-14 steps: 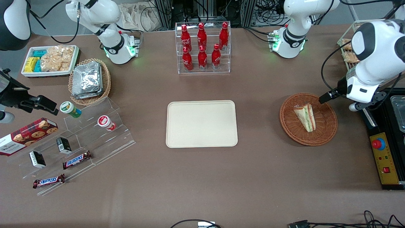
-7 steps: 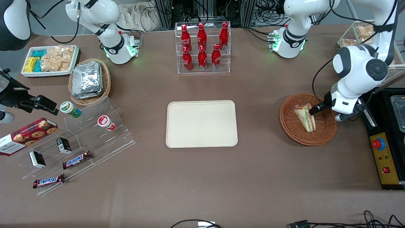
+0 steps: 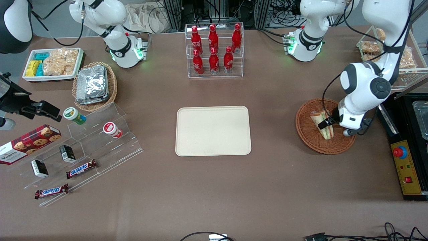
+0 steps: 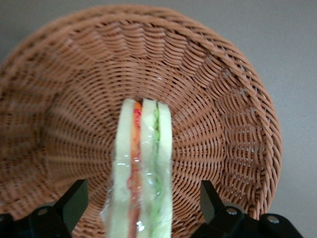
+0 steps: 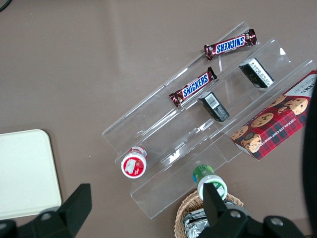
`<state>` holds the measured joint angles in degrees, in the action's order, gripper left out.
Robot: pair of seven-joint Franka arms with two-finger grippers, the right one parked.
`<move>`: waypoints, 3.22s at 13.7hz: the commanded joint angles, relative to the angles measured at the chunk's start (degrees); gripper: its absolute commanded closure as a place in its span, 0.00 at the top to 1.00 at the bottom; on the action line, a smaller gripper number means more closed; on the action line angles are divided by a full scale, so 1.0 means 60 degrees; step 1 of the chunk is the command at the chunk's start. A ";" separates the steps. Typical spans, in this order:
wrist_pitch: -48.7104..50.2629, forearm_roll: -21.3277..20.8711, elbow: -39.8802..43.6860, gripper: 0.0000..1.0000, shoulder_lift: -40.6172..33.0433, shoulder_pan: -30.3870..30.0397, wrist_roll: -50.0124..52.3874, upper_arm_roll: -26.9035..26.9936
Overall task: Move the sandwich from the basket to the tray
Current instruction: 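Lower the left gripper and close it on the sandwich, then lift the sandwich up out of the basket with the left gripper, then carry the sandwich over the cream tray and lower it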
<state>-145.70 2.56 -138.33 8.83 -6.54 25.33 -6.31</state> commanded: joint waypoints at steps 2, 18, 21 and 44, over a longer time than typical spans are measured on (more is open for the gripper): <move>-0.0736 0.0129 -0.0397 0.99 0.0212 0.0168 0.0188 -0.0018; 0.0828 0.0114 -0.0398 0.00 -0.0898 0.0139 0.0012 0.0011; 0.2043 0.0013 -0.0121 0.00 -0.2054 0.0139 -0.0003 0.0011; 0.9710 -0.2127 1.0179 0.04 0.2116 0.2087 0.3864 -0.5585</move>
<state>-89.15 -8.78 -81.44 17.56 6.50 47.85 -38.51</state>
